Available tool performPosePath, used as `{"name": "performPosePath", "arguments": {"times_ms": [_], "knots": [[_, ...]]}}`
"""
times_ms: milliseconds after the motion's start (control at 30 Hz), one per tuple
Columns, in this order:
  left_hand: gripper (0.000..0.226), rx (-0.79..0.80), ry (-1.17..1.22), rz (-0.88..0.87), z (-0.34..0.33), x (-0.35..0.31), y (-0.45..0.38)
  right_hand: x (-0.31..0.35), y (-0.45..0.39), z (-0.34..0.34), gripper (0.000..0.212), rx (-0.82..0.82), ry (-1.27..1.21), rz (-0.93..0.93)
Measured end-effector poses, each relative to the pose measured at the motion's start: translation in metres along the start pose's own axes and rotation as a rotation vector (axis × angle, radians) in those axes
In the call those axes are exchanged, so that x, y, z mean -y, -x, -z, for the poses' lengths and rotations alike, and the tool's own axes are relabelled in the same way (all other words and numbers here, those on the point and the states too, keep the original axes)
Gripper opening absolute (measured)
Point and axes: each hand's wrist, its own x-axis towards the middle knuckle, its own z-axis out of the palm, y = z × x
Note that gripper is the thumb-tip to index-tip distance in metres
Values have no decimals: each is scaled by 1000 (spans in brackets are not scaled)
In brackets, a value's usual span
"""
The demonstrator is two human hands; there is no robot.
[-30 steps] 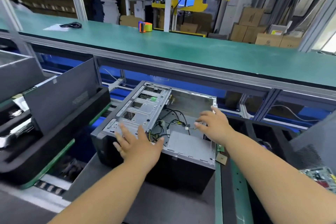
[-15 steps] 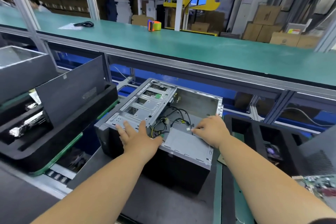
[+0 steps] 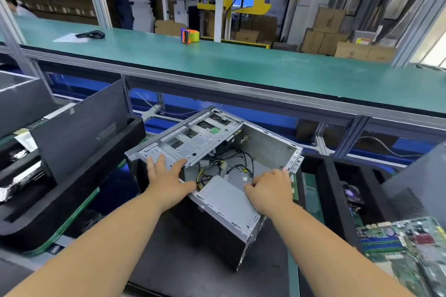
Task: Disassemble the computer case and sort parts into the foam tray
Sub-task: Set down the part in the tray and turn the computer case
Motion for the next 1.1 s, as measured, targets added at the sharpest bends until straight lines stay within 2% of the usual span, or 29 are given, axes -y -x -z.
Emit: {"name": "performPosePath", "arguments": {"times_ms": [400,567,667,733,833,933,1100], "knots": [[76,179,-145,-221,44,31,-40,64,32,-12,53,53,-97,-264],[76,267,-206,-286,60,38,-58,90,41,-12,51,96,-89,-298],[76,252,-186,-296,61,39,-59,92,38,-9,56,142,-96,-327],[76,186,-106,-294,57,40,-52,89,36,-7,62,178,-89,-332],[78,25,65,-212,43,39,-30,79,30,-2,63,203,-66,-279],[81,-109,192,-67,28,28,2,61,18,6,54,141,-45,-223],[88,-122,299,166,8,-5,47,10,-15,23,52,-96,-47,-166]]}}
